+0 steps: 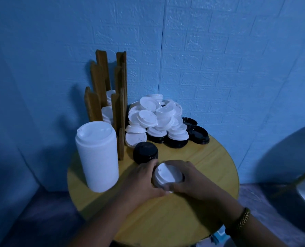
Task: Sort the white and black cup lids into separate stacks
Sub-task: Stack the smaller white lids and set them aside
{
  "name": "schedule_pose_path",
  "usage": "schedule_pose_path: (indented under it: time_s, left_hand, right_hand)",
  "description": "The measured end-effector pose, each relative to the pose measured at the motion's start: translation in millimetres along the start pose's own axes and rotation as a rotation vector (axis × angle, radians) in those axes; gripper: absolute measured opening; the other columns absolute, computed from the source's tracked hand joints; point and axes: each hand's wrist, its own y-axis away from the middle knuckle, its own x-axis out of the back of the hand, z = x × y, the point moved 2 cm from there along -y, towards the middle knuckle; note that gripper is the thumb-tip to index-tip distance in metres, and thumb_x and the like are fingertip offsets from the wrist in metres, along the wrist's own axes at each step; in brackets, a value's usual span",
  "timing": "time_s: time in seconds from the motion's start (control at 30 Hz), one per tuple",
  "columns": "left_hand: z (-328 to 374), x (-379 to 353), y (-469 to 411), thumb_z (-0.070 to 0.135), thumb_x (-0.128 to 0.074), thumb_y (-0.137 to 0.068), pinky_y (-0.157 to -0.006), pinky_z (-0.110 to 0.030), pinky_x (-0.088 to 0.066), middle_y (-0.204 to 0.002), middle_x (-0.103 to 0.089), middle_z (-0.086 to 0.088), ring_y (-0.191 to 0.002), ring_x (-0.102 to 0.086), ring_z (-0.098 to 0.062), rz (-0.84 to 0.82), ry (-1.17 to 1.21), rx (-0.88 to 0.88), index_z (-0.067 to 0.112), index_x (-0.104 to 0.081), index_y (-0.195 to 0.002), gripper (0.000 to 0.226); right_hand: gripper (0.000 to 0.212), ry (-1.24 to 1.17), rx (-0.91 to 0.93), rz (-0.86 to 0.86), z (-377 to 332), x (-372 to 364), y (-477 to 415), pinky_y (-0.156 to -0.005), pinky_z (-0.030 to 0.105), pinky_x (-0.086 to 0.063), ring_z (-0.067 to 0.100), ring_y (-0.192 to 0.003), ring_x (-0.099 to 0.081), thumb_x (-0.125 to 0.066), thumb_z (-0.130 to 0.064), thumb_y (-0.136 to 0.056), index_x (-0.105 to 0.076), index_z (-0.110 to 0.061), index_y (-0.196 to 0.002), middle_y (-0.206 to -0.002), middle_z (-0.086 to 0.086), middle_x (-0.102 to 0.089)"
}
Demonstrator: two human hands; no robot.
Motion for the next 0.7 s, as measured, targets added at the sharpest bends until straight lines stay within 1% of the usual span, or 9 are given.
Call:
schedule_pose_path:
  time_s: [0.13,0.3,0.43,0.5,0.57,0.6,0.63,0.67,0.7]
  left_hand:
    - [-2.8,-0.8,-2.3,0.065,-0.081,-0.07,-0.105,-0.028,-0.04,-0.153,-0.04,0.01,-0.136,-0.04,-0.012,0.0,-0.006,-0.006,0.037,-0.021,-0.156,0.109]
    - [-6.0,-1.4,-3.5,0.069,-0.08,-0.068,-0.105,-0.03,-0.042,-0.153,-0.039,0.012,-0.135,-0.04,-0.01,-0.023,-0.007,-0.022,0.041,-0.022,-0.155,0.108]
    - [-7.2,-0.2,-1.8,0.071,-0.077,-0.07,-0.102,-0.03,-0.043,-0.153,-0.038,0.014,-0.133,-0.041,-0.008,-0.043,-0.02,-0.036,0.047,-0.022,-0.154,0.103]
    - [-7.5,0.4,-1.9,0.071,-0.076,-0.071,-0.1,-0.029,-0.044,-0.152,-0.04,0.014,-0.132,-0.043,-0.007,-0.034,-0.011,-0.042,0.048,-0.023,-0.152,0.099]
    - [-6.8,0.9,-2.0,0.069,-0.077,-0.072,-0.099,-0.028,-0.044,-0.151,-0.042,0.014,-0.13,-0.044,-0.007,-0.029,-0.01,-0.044,0.047,-0.025,-0.151,0.097]
    - [-6.3,0.7,-2.2,0.068,-0.077,-0.072,-0.099,-0.028,-0.044,-0.15,-0.043,0.013,-0.13,-0.044,-0.007,-0.024,-0.015,-0.048,0.047,-0.025,-0.151,0.097]
    - [-6.1,0.6,-2.2,0.068,-0.078,-0.072,-0.099,-0.028,-0.044,-0.149,-0.043,0.013,-0.13,-0.044,-0.008,-0.019,-0.02,-0.052,0.046,-0.026,-0.151,0.097]
    - [-5.5,0.3,-2.6,0.067,-0.078,-0.072,-0.099,-0.029,-0.044,-0.148,-0.043,0.012,-0.13,-0.044,-0.008,-0.015,-0.025,-0.053,0.045,-0.026,-0.151,0.097]
    - [-5.6,0.1,-3.0,0.065,-0.079,-0.073,-0.1,-0.029,-0.044,-0.148,-0.043,0.011,-0.13,-0.044,-0.009,-0.012,-0.028,-0.051,0.043,-0.026,-0.152,0.098]
  right_hand:
    - [0.097,0.081,0.02,-0.003,-5.8,-3.4,-5.6,-0.103,0.036,-0.039,0.008,-0.127,-0.032,-0.071,-0.074,-0.068,-0.036,-0.035,-0.149,-0.142,-0.017,-0.039]
    - [0.07,0.038,0.04,-0.04,-0.5,-0.5,-1.6,-0.11,0.038,-0.036,0.008,-0.133,-0.031,-0.063,-0.057,-0.089,-0.037,-0.034,-0.15,-0.148,-0.019,-0.038]
    - [0.068,0.088,0.087,-0.092,-0.4,2.5,-3.4,-0.114,0.032,-0.03,0.005,-0.135,-0.03,-0.066,-0.049,-0.09,-0.036,-0.037,-0.15,-0.152,-0.021,-0.035]
    - [0.069,0.105,0.116,-0.077,-0.9,3.0,-4.5,-0.115,0.03,-0.029,0.001,-0.135,-0.031,-0.067,-0.05,-0.089,-0.037,-0.037,-0.15,-0.153,-0.021,-0.035]
    - [0.068,0.144,0.139,-0.054,-2.8,1.6,-4.4,-0.111,0.015,-0.023,-0.008,-0.129,-0.029,-0.066,-0.049,-0.09,-0.038,-0.033,-0.15,-0.153,-0.019,-0.036]
    - [0.067,0.168,0.143,-0.036,-5.2,0.6,-3.6,-0.104,0.006,-0.02,-0.011,-0.124,-0.028,-0.065,-0.048,-0.091,-0.038,-0.031,-0.151,-0.152,-0.018,-0.038]
    - [0.067,0.189,0.142,-0.006,-7.5,-0.6,-2.9,-0.098,0.003,-0.019,-0.012,-0.12,-0.029,-0.064,-0.049,-0.092,-0.039,-0.03,-0.15,-0.15,-0.016,-0.041]
    - [0.067,0.203,0.138,0.031,-9.6,-2.4,-2.4,-0.095,0.004,-0.022,-0.009,-0.119,-0.032,-0.063,-0.052,-0.091,-0.04,-0.03,-0.149,-0.147,-0.015,-0.044]
    - [0.067,0.223,0.136,0.066,-11.2,-4.6,-2.1,-0.095,0.009,-0.027,-0.004,-0.12,-0.037,-0.062,-0.056,-0.09,-0.041,-0.03,-0.148,-0.145,-0.014,-0.047]
